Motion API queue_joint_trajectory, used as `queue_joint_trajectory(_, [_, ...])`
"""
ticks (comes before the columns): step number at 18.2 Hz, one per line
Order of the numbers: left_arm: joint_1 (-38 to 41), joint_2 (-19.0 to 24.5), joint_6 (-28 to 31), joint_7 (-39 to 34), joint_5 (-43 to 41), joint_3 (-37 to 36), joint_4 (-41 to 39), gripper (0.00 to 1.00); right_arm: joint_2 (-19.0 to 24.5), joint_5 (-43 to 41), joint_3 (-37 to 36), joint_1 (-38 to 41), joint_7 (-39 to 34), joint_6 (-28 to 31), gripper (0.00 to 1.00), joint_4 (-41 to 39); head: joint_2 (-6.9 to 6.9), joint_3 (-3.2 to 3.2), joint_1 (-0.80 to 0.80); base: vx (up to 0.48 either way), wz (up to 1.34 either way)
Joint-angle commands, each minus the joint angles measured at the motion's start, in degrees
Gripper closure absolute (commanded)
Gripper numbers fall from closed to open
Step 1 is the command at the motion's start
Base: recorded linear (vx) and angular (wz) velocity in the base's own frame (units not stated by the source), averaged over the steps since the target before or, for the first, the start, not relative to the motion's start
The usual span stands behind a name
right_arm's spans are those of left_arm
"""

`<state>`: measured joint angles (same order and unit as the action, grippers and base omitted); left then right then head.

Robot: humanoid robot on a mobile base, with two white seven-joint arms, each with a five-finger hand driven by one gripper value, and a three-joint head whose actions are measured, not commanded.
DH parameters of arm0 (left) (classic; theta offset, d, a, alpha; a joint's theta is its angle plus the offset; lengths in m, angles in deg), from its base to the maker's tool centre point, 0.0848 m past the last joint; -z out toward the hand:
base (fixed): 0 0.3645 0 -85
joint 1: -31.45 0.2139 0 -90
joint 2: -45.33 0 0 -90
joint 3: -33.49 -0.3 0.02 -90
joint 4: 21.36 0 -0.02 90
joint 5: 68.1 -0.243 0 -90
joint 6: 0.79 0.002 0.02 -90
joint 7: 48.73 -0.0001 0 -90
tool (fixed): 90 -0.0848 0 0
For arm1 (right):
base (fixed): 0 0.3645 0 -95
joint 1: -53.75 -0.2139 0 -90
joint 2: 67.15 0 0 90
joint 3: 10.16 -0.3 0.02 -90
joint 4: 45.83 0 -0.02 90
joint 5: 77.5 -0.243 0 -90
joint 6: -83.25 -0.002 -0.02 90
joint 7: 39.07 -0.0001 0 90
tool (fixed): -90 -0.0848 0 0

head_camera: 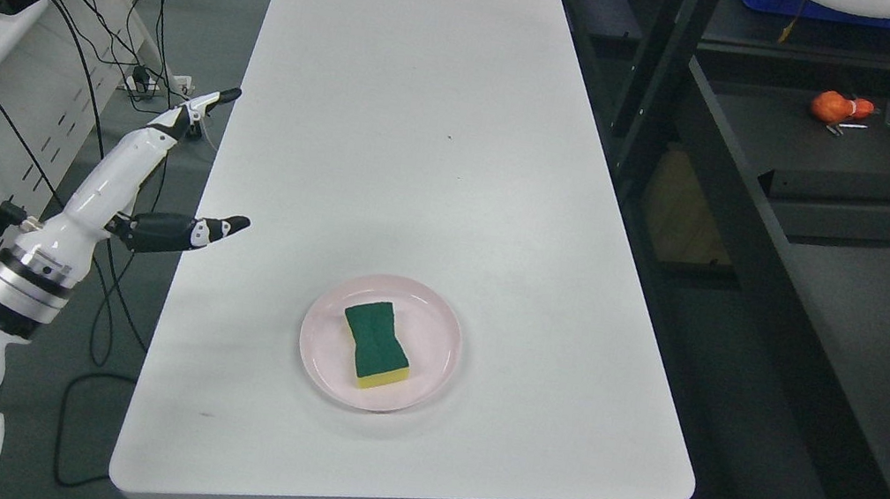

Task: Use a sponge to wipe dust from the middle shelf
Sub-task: 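Raise the left hand and reach toward the sponge on the pink plate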

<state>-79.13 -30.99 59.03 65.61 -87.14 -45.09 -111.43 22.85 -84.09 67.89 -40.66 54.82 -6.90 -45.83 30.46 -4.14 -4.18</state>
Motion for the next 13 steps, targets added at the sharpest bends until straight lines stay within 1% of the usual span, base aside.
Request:
queue_joint_trajectory(1, [-4.1, -1.0, -6.1, 9.5, -2.9, -1.2, 6.3, 0.06, -1.0, 0.0, 0.0, 0.0, 0.2, 4.2, 0.0, -1.0, 0.0, 0.0, 0.0, 0.0, 0.0])
queue_joint_trajectory(2, [-3.9, -0.8, -6.5, 11.5, -3.5, -1.3, 6.3, 0.07, -1.0, 0.0, 0.0, 0.0, 0.2, 4.2, 0.0, -1.0, 0.0, 0.0, 0.0, 0.0, 0.0])
queue_joint_trajectory(3, [-4.0, -1.0, -6.4, 11.9, -4.9, -1.3, 6.2, 0.07, -1.0, 0.0, 0.0, 0.0, 0.2, 4.2, 0.0, -1.0, 0.0, 0.0, 0.0, 0.0, 0.0])
queue_joint_trajectory(4, [-4.3, -0.9, -6.4, 11.9, -8.3, -1.3, 6.3, 0.07, -1.0, 0.0, 0.0, 0.0, 0.2, 4.2, 0.0, -1.0, 0.0, 0.0, 0.0, 0.0, 0.0])
queue_joint_trajectory(5, [-5.3, -1.2, -5.3, 11.9, -11.9, -0.4, 7.0, 0.06, -1.0, 0.0, 0.0, 0.0, 0.2, 4.2, 0.0, -1.0, 0.0, 0.0, 0.0, 0.0, 0.0])
queue_joint_trajectory(7, [-6.3, -0.4, -2.0, 12.6, -16.0, -0.5, 8.0, 0.06, -1.0, 0.0, 0.0, 0.0, 0.2, 4.2, 0.0, -1.0, 0.0, 0.0, 0.0, 0.0, 0.0])
queue_joint_trajectory(9, [-6.5, -0.1, -2.3, 14.4, -20.1, -1.9, 8.3, 0.06, -1.0, 0.0, 0.0, 0.0, 0.2, 4.2, 0.0, -1.0, 0.0, 0.0, 0.0, 0.0, 0.0])
queue_joint_trajectory(10, [-6.9, 0.1, -4.1, 16.3, -21.5, -4.0, 8.3, 0.06, -1.0, 0.0, 0.0, 0.0, 0.3, 4.2, 0.0, -1.0, 0.0, 0.0, 0.0, 0.0, 0.0])
queue_joint_trajectory(11, [-8.5, 1.5, -6.2, 18.6, -22.1, -6.8, 8.3, 0.07, -1.0, 0.0, 0.0, 0.0, 0.2, 4.2, 0.0, -1.0, 0.0, 0.0, 0.0, 0.0, 0.0])
queue_joint_trajectory(13, [-11.9, 3.0, -7.9, 20.8, -22.3, -13.7, 8.1, 0.07, -1.0, 0.0, 0.0, 0.0, 0.2, 4.2, 0.0, -1.0, 0.0, 0.0, 0.0, 0.0, 0.0])
